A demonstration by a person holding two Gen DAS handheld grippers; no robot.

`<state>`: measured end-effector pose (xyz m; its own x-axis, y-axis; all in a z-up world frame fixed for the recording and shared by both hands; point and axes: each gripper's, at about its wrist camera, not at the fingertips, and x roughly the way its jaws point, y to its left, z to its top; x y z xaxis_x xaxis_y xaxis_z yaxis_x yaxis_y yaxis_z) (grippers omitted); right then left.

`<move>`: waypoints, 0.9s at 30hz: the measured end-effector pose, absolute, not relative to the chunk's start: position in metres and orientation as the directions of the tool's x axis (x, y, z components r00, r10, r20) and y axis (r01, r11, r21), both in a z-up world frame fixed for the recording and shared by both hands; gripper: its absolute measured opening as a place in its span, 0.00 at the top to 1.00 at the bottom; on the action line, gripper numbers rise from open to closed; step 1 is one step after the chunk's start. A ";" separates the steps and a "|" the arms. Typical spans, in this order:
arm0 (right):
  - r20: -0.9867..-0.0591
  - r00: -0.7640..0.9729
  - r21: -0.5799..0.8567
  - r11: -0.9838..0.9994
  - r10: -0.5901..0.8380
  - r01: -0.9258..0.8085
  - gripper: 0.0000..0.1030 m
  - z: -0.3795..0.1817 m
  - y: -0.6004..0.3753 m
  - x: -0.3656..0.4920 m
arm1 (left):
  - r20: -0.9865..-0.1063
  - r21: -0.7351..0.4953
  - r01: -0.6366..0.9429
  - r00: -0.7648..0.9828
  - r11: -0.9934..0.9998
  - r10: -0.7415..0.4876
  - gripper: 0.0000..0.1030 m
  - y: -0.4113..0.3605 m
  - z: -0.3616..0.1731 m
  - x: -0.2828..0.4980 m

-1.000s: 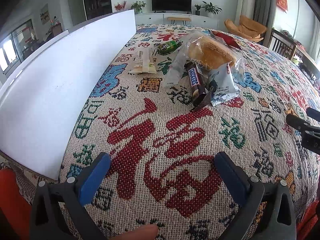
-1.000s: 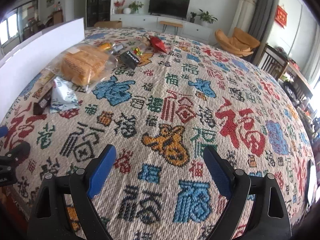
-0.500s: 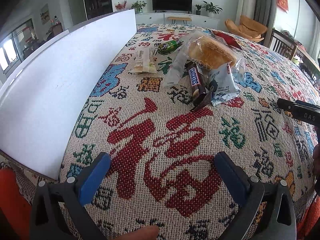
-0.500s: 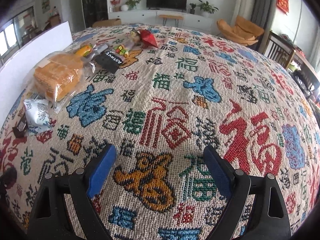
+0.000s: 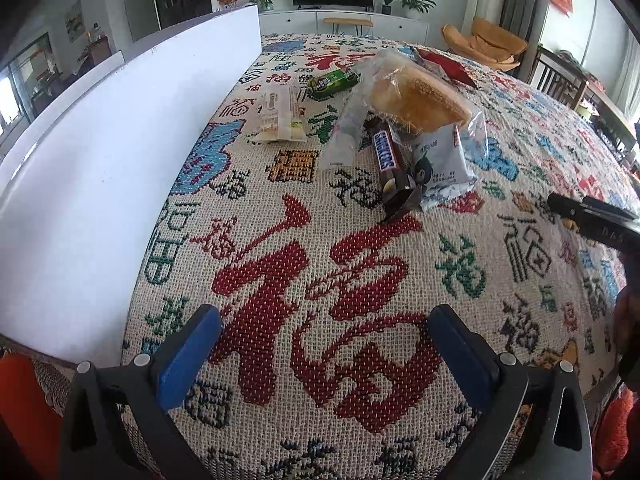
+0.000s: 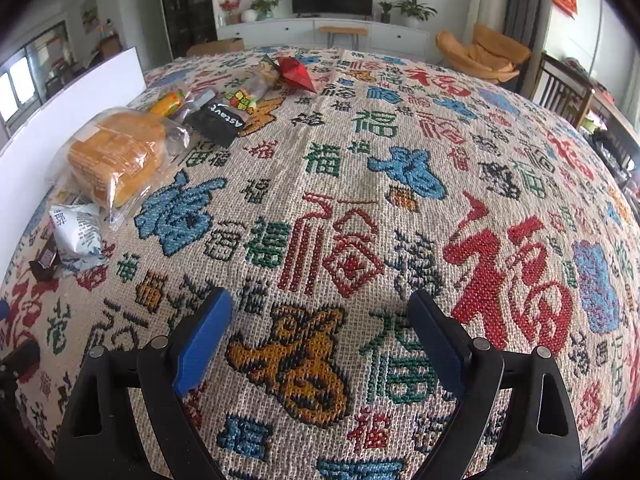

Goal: Organize snacks
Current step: 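Grasp the Snickers bar with the left tool, then carry the Snickers bar with the left tool over the box and release it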

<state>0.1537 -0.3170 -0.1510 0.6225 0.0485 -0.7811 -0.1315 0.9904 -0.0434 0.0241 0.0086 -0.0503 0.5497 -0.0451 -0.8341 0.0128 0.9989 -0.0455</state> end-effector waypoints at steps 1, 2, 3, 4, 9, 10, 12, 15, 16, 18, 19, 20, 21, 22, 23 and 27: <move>-0.781 0.623 -0.046 0.990 0.047 -0.132 0.10 -0.151 -0.317 0.154 | -0.814 -0.080 0.019 0.575 0.997 -0.076 0.00 0.012 -0.042 0.026; -0.781 0.623 -0.046 0.990 0.047 -0.132 0.10 -0.151 -0.317 0.154 | -0.797 -0.103 0.030 0.595 0.994 -0.101 0.00 0.013 -0.034 0.030; -0.781 0.623 -0.045 0.990 0.047 -0.132 0.10 -0.151 -0.317 0.155 | -0.787 -0.116 0.056 0.604 0.992 -0.127 0.00 0.013 -0.026 0.036; -0.781 0.623 -0.045 0.990 0.047 -0.132 0.10 -0.151 -0.317 0.154 | -0.784 -0.115 0.088 0.604 0.990 -0.145 0.00 0.010 -0.017 0.044; -0.781 0.623 -0.046 0.990 0.047 -0.132 0.10 -0.151 -0.317 0.155 | -0.818 -0.060 0.245 0.543 0.968 -0.188 0.34 -0.019 -0.010 0.089; -0.781 0.623 -0.046 0.990 0.047 -0.132 0.10 -0.151 -0.317 0.154 | -0.833 -0.045 0.249 0.526 0.968 -0.174 0.49 -0.024 -0.015 0.098; -0.781 0.623 -0.047 0.990 0.047 -0.132 0.10 -0.151 -0.317 0.154 | -0.859 -0.063 0.230 0.483 0.971 -0.170 0.56 -0.027 -0.028 0.116; -0.781 0.623 -0.046 0.990 0.047 -0.133 0.10 -0.151 -0.317 0.154 | -0.869 -0.145 0.184 0.446 0.972 -0.214 0.79 -0.021 -0.038 0.125; -0.781 0.623 -0.046 0.990 0.047 -0.133 0.10 -0.151 -0.318 0.154 | -0.865 -0.160 0.184 0.446 0.970 -0.228 0.80 -0.020 -0.037 0.122; -0.781 0.622 -0.046 0.990 0.047 -0.133 0.10 -0.151 -0.317 0.154 | -0.870 -0.177 0.210 0.424 0.962 -0.253 0.80 -0.020 -0.037 0.107; -0.781 0.622 -0.046 0.990 0.047 -0.133 0.10 -0.151 -0.318 0.154 | -0.872 -0.181 0.221 0.414 0.958 -0.260 0.80 -0.018 -0.036 0.094; -0.781 0.622 -0.046 0.990 0.047 -0.133 0.10 -0.151 -0.318 0.155 | -0.875 -0.189 0.228 0.403 0.955 -0.270 0.80 -0.016 -0.036 0.079; -0.781 0.623 -0.046 0.990 0.047 -0.133 0.10 -0.151 -0.317 0.154 | -0.878 -0.200 0.233 0.389 0.952 -0.279 0.80 -0.013 -0.036 0.065; -0.781 0.623 -0.046 0.990 0.047 -0.133 0.10 -0.151 -0.318 0.154 | -0.882 -0.207 0.232 0.377 0.950 -0.284 0.79 -0.010 -0.035 0.053; -0.781 0.623 -0.046 0.990 0.047 -0.133 0.10 -0.151 -0.318 0.155 | -0.884 -0.206 0.225 0.374 0.952 -0.280 0.77 -0.006 -0.035 0.043; -0.781 0.623 -0.046 0.990 0.047 -0.133 0.10 -0.150 -0.318 0.154 | -0.874 -0.119 0.216 0.440 0.969 -0.205 0.45 -0.007 -0.029 0.036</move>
<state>0.1542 -0.3183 -0.1505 0.6225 0.0473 -0.7812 -0.1330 0.9900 -0.0461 0.0364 -0.0074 -0.0289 0.4400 -0.2053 -0.8742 0.2164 0.9691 -0.1186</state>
